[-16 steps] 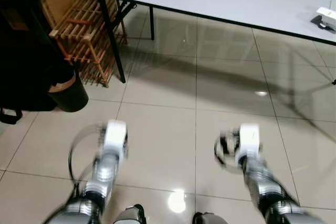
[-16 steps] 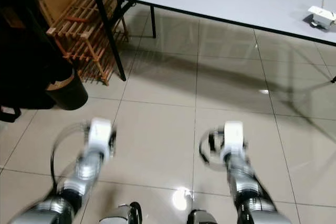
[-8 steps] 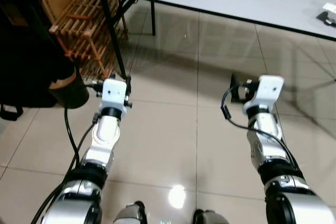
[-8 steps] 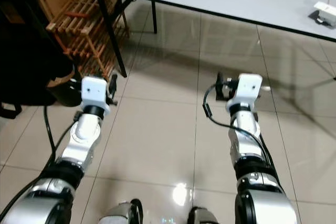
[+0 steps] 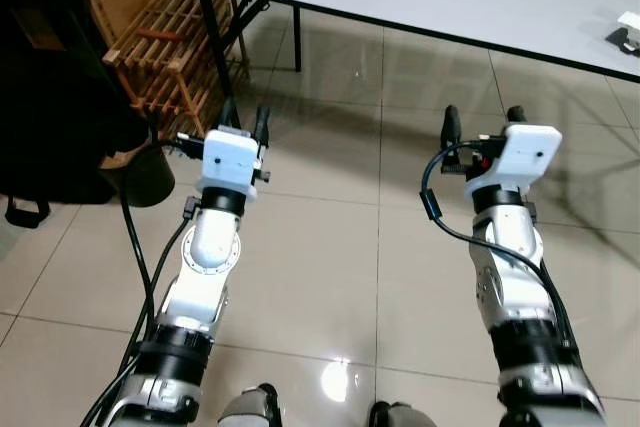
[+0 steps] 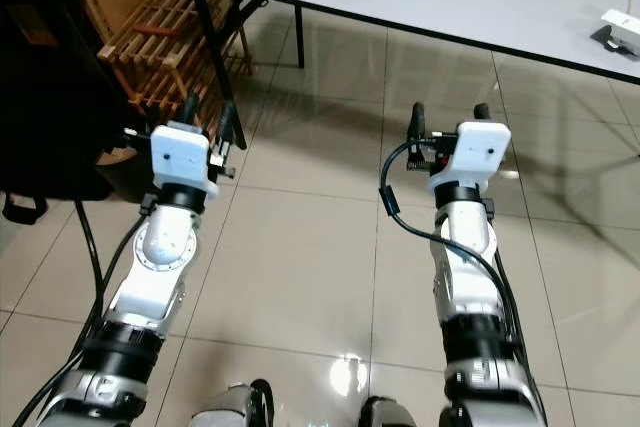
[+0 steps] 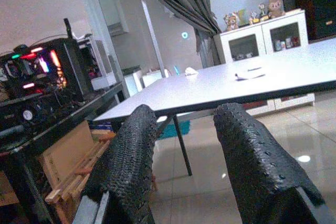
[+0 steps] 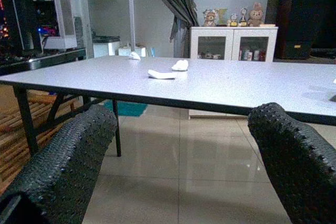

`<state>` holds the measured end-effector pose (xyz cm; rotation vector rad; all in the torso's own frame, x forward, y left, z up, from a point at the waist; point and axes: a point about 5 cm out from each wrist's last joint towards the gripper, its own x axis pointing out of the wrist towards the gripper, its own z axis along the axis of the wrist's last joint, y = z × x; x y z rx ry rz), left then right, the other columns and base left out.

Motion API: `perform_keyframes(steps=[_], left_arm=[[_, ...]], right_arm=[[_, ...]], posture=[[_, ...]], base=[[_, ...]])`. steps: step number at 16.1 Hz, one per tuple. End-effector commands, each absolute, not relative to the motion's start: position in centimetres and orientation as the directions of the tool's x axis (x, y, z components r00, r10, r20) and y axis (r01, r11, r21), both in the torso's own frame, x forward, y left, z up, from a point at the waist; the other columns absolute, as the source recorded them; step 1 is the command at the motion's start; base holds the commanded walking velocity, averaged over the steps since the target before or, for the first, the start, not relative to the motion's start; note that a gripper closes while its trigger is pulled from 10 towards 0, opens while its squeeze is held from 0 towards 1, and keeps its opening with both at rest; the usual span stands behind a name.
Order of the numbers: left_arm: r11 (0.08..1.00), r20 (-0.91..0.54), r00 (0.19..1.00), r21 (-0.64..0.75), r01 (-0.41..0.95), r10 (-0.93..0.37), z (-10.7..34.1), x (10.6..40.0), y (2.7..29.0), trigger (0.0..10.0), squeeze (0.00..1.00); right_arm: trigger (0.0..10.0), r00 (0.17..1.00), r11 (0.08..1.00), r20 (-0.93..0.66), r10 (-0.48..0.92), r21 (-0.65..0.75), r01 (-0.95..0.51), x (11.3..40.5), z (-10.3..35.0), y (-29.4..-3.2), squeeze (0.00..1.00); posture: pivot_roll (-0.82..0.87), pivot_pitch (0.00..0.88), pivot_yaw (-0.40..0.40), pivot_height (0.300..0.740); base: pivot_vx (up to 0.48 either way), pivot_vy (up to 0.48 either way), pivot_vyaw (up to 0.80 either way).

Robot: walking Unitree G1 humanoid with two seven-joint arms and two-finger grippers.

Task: Picking trash to rubbish bin

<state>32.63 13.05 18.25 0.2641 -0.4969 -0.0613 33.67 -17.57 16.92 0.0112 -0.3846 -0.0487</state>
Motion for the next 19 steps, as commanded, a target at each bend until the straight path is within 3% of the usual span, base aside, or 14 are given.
perform_keyframes(steps=[1, 7, 17, 19], left_arm=[[0.961, 0.453, 0.881, 0.278, 0.003, -0.133, 18.2, 32.3, 12.9, 10.0, 0.00], [0.959, 0.425, 0.900, 0.283, -0.032, -0.096, 17.9, 32.1, 13.9, 10.0, 0.00], [0.956, 0.429, 0.898, 0.290, -0.039, -0.093, 18.6, 32.5, 13.2, 10.0, 0.00], [0.957, 0.430, 0.898, 0.288, -0.039, -0.093, 18.7, 32.5, 13.2, 10.0, 0.00]], right_arm=[[10.0, 0.931, 0.999, 0.363, -0.044, 0.011, 0.043, 33.4, 16.8, -17.3, 0.00], [10.0, 0.934, 0.997, 0.349, -0.071, 0.023, 0.067, 33.0, 17.3, -17.6, 0.00], [10.0, 0.937, 0.997, 0.342, -0.072, 0.042, 0.062, 33.1, 18.1, -17.1, 0.00], [10.0, 0.941, 0.998, 0.331, -0.064, 0.037, 0.055, 33.2, 18.1, -17.1, 0.00]], posture=[[-0.02, 0.111, 0.026, 0.740], [-0.02, 0.079, 0.027, 0.740], [-0.02, 0.120, 0.018, 0.740], [-0.03, 0.131, 0.015, 0.740]], base=[[0.000, 0.000, 0.00], [0.000, 0.000, 0.00], [0.369, 0.000, 0.00], [0.444, 0.000, -0.65]])
